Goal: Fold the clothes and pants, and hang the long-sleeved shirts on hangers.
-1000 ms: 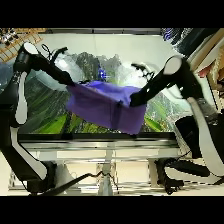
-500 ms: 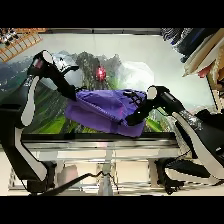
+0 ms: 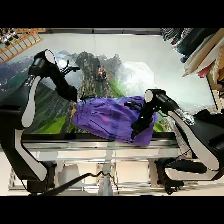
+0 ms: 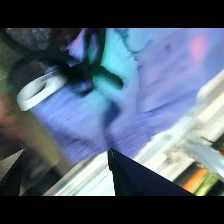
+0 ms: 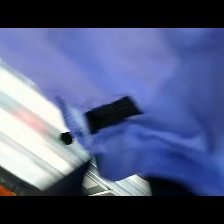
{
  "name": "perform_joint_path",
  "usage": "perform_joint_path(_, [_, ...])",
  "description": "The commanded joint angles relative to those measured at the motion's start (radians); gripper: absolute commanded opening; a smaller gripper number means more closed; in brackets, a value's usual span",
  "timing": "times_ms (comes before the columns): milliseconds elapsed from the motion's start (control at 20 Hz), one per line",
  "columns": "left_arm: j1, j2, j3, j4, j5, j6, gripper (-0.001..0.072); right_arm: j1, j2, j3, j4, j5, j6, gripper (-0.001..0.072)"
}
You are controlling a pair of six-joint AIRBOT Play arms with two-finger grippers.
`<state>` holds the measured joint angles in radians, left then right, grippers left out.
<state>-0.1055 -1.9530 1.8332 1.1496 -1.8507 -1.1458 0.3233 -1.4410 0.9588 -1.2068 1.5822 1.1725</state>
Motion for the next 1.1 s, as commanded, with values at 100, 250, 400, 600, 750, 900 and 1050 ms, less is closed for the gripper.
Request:
perform_joint_path(100, [0.025,0.056,0.001,-0.013,-0.003,0.000,0.0558,-0.111,0.108,0.038,0.090,0.030,-0.019,0.0576])
perform_joint_path(250, [0.068,0.091,0.001,-0.013,-0.003,-0.066,0.0561,-0.283,0.225,0.041,0.065,0.024,0.076,0.0583])
perform_joint_path(400, [0.111,0.129,0.001,-0.013,0.004,-0.161,0.0560,-0.526,0.311,0.006,0.062,-0.069,0.189,0.0578])
perform_joint_path(600, [0.114,0.157,0.001,-0.074,0.018,-0.179,0.0559,-0.677,0.298,-0.163,0.152,-0.181,0.174,0.0642])
perform_joint_path(750, [0.101,0.157,0.001,-0.221,0.055,-0.178,0.0541,-0.691,0.279,-0.268,0.172,-0.286,0.147,0.0634])
perform_joint_path(900, [0.101,0.158,0.001,-0.341,0.149,-0.174,0.0534,-0.691,0.221,-0.312,0.195,-0.326,0.086,0.0632])
perform_joint_path(1050, [0.101,0.158,0.001,-0.407,0.164,-0.171,0.0468,-0.690,0.139,-0.317,0.287,-0.330,-0.034,0.0623])
